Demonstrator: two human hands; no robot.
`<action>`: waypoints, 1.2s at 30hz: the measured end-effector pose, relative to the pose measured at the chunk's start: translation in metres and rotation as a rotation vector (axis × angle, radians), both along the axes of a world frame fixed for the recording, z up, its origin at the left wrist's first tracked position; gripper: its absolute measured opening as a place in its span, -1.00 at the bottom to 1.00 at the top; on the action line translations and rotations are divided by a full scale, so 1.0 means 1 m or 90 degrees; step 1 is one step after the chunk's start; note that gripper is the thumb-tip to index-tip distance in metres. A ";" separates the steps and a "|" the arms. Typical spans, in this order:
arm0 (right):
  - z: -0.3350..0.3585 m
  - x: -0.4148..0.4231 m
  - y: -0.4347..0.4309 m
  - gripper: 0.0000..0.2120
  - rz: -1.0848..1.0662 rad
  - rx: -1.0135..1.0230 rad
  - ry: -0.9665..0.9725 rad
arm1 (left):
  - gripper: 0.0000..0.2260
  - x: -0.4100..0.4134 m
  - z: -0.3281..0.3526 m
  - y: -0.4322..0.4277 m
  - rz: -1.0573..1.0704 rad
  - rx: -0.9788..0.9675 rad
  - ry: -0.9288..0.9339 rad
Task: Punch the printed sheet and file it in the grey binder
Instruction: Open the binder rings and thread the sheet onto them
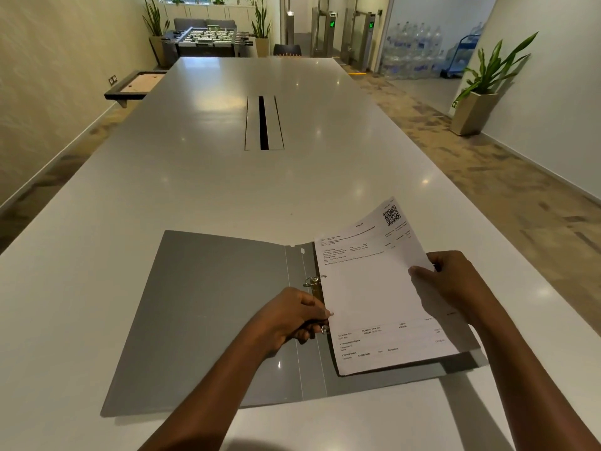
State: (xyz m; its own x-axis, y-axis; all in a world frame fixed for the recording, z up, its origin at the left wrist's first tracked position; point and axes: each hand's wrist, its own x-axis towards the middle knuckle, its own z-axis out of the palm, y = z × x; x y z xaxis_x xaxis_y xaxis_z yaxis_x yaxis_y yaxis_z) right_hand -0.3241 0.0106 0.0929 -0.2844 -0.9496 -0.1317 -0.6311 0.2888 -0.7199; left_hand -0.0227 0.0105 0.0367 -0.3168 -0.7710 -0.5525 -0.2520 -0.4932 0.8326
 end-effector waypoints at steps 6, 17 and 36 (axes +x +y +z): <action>0.005 0.001 0.003 -0.88 0.010 -0.018 -0.016 | -0.87 -0.006 0.001 0.001 0.058 0.001 -0.023; -0.017 -0.004 -0.005 -0.81 0.035 0.012 -0.031 | -0.80 -0.022 -0.006 -0.007 0.061 -0.165 -0.254; -0.061 -0.012 -0.011 -0.86 0.008 0.038 -0.045 | -0.94 -0.006 0.014 -0.014 0.217 -0.334 -0.259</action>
State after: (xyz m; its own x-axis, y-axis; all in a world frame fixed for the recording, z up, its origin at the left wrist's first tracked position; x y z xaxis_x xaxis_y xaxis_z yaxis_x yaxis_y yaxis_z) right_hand -0.3364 -0.0001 0.0317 -0.2599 -0.9432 -0.2070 -0.5833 0.3242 -0.7448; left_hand -0.0289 -0.0034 0.0504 0.1384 -0.9846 -0.1070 -0.4943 -0.1623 0.8540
